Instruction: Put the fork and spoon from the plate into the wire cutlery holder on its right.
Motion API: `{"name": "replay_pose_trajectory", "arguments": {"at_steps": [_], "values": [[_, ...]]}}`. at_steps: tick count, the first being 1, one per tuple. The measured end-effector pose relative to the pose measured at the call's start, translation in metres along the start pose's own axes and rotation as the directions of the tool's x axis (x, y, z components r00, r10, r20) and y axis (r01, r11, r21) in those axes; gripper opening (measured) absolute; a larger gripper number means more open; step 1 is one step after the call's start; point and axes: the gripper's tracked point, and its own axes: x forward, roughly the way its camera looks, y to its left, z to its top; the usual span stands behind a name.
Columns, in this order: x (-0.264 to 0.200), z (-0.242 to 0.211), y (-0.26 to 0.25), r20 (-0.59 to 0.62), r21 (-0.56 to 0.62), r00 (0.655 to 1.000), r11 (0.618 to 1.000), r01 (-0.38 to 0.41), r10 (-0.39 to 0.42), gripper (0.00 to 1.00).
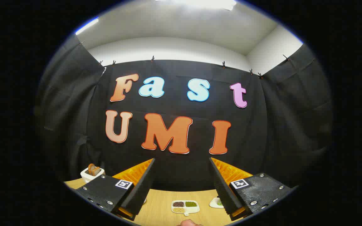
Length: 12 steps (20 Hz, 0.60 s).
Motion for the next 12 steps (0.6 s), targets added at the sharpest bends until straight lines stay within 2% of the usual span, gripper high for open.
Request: {"name": "replay_pose_trajectory", "arguments": {"at_steps": [8,12], "values": [[0.014,0.008,0.027,0.016,0.035,0.999,0.999,-0.03,0.03,0.98],[0.021,0.015,0.034,0.033,0.061,0.999,0.998,-0.018,0.016,0.97]]}}
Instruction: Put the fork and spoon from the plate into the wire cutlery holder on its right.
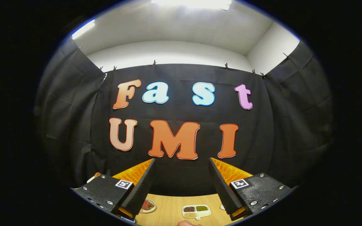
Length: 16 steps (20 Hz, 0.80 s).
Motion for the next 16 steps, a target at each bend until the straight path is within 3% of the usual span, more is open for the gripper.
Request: {"name": "replay_pose_trajectory", "arguments": {"at_steps": [4,8,13,16], "values": [[0.005,-0.009,0.025,-0.019,0.003,0.999,0.999,-0.034,0.034,0.97],[0.001,-0.044,0.068,-0.156,0.034,0.983,0.995,-0.092,0.097,0.98],[-0.002,-0.083,0.123,-0.288,0.021,0.939,0.982,-0.189,0.187,0.98],[-0.009,-0.125,0.151,-0.42,0.028,0.879,0.972,-0.235,0.225,0.98]]}}
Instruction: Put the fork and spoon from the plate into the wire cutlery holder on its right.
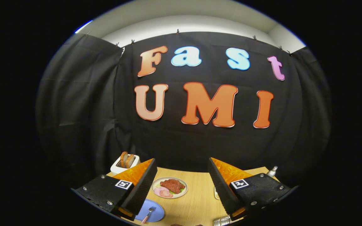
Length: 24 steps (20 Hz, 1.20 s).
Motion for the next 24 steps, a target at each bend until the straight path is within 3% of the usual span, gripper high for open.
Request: {"name": "replay_pose_trajectory", "arguments": {"at_steps": [3,7,14,18,21,24], "values": [[0.012,-0.052,0.023,-0.186,0.003,0.982,0.999,-0.038,0.038,0.98],[0.021,-0.109,0.056,-0.382,0.018,0.918,0.994,-0.107,0.106,0.98],[0.018,-0.192,0.093,-0.637,0.083,0.754,0.987,-0.135,0.156,0.95],[0.005,-0.238,0.11,-0.755,0.071,0.636,0.984,-0.162,0.159,0.95],[0.004,-0.261,0.119,-0.789,0.031,0.599,0.983,-0.182,0.135,0.94],[-0.005,-0.287,0.13,-0.839,0.06,0.527,0.984,-0.166,0.139,0.93]]}}
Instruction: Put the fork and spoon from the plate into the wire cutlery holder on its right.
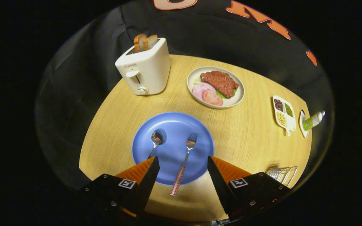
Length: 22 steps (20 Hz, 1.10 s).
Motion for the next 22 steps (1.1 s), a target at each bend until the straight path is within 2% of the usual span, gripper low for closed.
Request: {"name": "replay_pose_trajectory", "arguments": {"at_steps": [4,5,8,11,16,17,22], "values": [[0.022,-0.026,-0.002,-0.125,-0.013,0.992,1.0,0.014,-0.015,0.84],[0.025,-0.031,-0.001,-0.149,-0.01,0.989,1.0,0.016,-0.018,0.76],[0.033,-0.038,0.002,-0.195,-0.012,0.98,1.0,0.025,-0.027,0.65],[0.04,-0.045,0.001,-0.235,-0.013,0.971,0.999,0.05,-0.051,0.48],[0.048,-0.055,0.0,-0.297,0.0,0.951,0.996,0.086,-0.082,0.29],[0.047,-0.056,0.001,-0.305,0.003,0.949,0.996,0.084,-0.079,0.21],[0.045,-0.061,0.006,-0.328,0.043,0.944,0.997,0.057,-0.04,0.13]]}}
